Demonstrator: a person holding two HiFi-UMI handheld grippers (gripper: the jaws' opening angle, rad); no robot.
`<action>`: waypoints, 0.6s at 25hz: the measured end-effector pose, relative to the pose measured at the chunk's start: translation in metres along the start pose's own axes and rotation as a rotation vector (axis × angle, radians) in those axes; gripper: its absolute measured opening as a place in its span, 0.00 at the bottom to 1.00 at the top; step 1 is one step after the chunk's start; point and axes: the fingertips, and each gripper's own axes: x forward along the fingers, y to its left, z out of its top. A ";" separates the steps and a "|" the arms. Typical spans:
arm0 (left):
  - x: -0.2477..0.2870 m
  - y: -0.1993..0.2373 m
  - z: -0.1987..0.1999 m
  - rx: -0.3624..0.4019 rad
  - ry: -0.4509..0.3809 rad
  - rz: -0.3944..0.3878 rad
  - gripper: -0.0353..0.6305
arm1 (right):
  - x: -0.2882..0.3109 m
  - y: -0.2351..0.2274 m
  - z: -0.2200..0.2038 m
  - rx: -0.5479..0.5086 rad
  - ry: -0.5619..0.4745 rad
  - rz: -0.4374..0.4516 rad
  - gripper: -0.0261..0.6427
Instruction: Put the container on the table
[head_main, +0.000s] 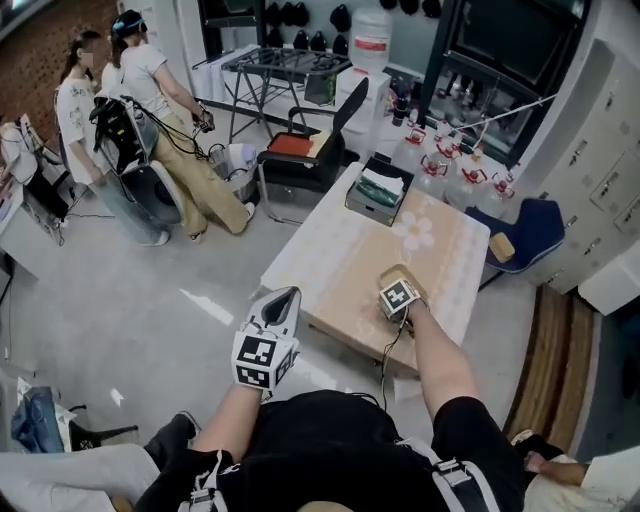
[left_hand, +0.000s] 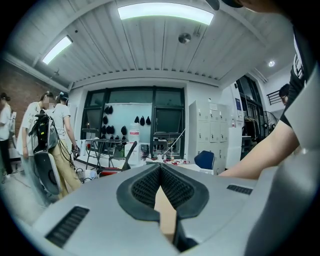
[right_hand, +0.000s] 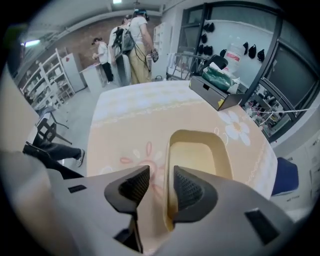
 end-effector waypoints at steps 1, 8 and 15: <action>0.001 -0.001 -0.001 -0.002 0.000 -0.007 0.07 | -0.004 0.007 0.009 0.019 -0.054 0.036 0.30; 0.020 -0.020 -0.002 -0.018 -0.007 -0.070 0.07 | -0.064 -0.010 0.034 0.229 -0.393 0.016 0.29; 0.036 -0.041 0.007 -0.018 -0.026 -0.138 0.07 | -0.222 -0.025 0.050 0.411 -0.895 -0.202 0.06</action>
